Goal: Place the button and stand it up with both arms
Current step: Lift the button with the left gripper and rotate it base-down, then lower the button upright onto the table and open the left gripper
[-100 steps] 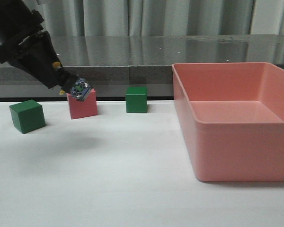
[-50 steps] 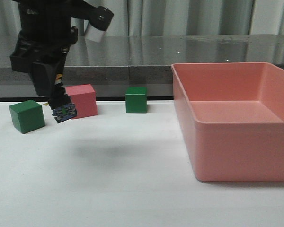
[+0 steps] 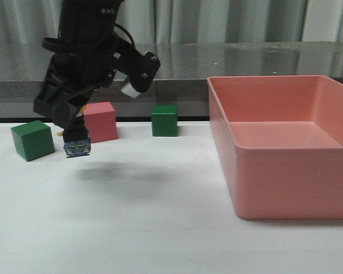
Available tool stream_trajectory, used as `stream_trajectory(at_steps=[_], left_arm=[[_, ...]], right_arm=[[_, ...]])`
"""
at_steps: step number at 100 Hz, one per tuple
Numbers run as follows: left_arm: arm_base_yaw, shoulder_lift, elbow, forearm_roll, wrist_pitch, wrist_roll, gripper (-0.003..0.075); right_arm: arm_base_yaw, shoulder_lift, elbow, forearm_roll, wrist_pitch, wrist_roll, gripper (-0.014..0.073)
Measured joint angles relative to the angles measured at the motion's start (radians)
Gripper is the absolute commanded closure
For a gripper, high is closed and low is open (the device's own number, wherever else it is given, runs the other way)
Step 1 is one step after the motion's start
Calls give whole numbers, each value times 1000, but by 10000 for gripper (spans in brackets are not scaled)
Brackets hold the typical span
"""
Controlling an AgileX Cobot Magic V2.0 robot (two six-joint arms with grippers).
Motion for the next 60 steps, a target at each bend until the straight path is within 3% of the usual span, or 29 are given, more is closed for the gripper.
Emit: stream_trajectory(at_steps=[60], left_arm=[[0,36,0,-40,-4,0,739]], right_arm=[[0,0,0,0,0,0,655]])
